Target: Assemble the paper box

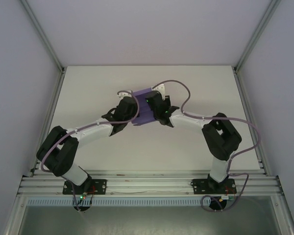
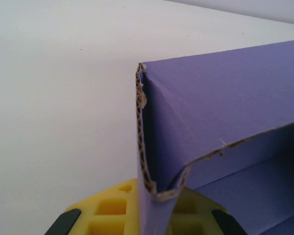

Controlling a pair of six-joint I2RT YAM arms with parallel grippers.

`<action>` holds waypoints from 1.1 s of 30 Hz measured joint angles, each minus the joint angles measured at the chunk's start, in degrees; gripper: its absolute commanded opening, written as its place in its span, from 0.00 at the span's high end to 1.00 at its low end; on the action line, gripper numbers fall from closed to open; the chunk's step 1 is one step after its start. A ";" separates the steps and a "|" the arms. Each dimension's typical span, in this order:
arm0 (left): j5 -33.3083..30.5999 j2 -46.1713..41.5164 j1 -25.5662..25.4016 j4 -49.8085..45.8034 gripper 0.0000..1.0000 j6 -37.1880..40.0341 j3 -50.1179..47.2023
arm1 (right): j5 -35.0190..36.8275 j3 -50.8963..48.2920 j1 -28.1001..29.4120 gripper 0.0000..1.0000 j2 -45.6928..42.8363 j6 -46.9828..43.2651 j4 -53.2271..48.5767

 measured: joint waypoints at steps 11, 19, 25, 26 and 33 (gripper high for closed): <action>0.17 1.44 0.13 -4.42 1.00 4.46 3.28 | -20.81 -14.47 -2.73 0.00 -14.95 -3.93 5.09; 11.89 2.32 3.08 -10.03 1.00 22.93 10.88 | -26.08 -22.97 -2.78 0.00 -37.68 -1.40 6.51; 27.10 5.18 3.91 -27.12 1.00 48.78 21.62 | -20.92 -29.62 -5.60 0.00 -52.94 4.76 1.33; 27.96 6.10 3.30 -30.49 1.00 52.65 23.50 | -19.93 -30.23 -6.19 0.00 -54.80 5.86 -0.61; 21.46 20.17 -5.07 -50.25 1.00 71.36 40.37 | -13.94 -33.38 -9.66 0.00 -64.13 12.50 -14.99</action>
